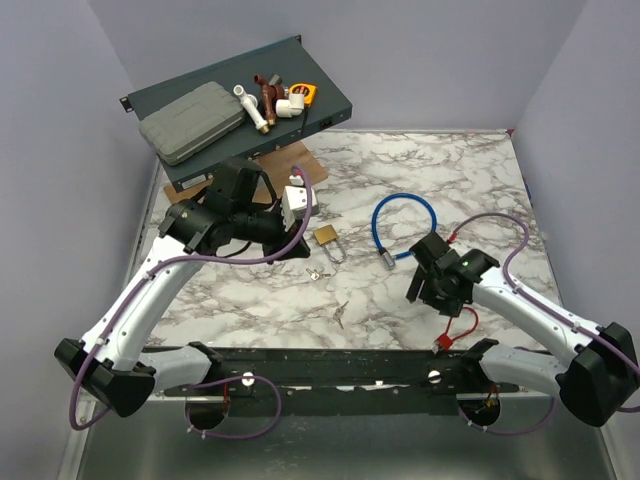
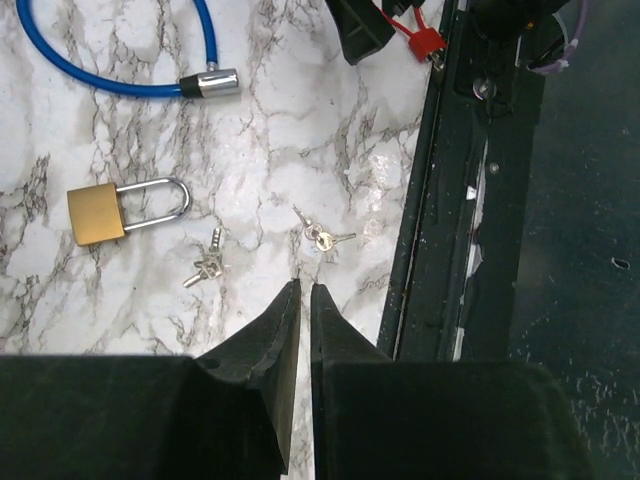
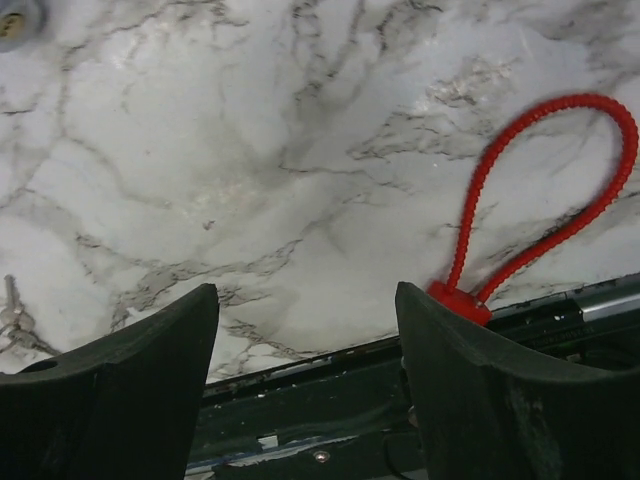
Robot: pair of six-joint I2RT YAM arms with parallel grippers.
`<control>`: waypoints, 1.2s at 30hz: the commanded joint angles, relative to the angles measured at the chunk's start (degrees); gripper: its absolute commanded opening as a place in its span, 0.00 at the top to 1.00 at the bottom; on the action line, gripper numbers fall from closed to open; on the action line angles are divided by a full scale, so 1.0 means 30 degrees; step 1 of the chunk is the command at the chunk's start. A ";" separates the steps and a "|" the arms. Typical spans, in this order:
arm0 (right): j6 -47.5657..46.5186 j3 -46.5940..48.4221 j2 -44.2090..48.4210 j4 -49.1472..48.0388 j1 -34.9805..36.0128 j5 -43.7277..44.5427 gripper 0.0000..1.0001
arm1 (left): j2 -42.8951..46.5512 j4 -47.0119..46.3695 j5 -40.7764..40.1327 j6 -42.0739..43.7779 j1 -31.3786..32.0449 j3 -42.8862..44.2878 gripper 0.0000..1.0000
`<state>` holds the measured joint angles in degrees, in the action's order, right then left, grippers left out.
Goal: Unlock with the key
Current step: Move the lock to the center of the board.
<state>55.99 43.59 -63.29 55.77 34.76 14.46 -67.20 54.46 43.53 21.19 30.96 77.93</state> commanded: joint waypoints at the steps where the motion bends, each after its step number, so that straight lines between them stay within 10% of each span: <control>1: 0.2526 -0.1111 -0.0299 0.0689 -0.0162 0.1237 0.26 | -0.0859 0.2163 -0.0373 0.1210 -0.0180 0.1907 0.93; 24: 0.7125 -0.1419 -0.1259 0.2064 -0.0741 0.3685 0.06 | -0.4143 0.5780 0.1539 0.0544 -0.1083 0.7548 0.91; 36: 0.5483 -0.3080 -0.4959 -0.2913 -0.0836 0.1446 0.10 | -0.6061 0.7382 0.1135 0.0290 -0.2793 1.2292 0.91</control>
<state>73.80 38.72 -75.96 56.62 32.80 21.43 -85.54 74.32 46.00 22.68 24.53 111.15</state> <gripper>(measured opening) 0.919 0.090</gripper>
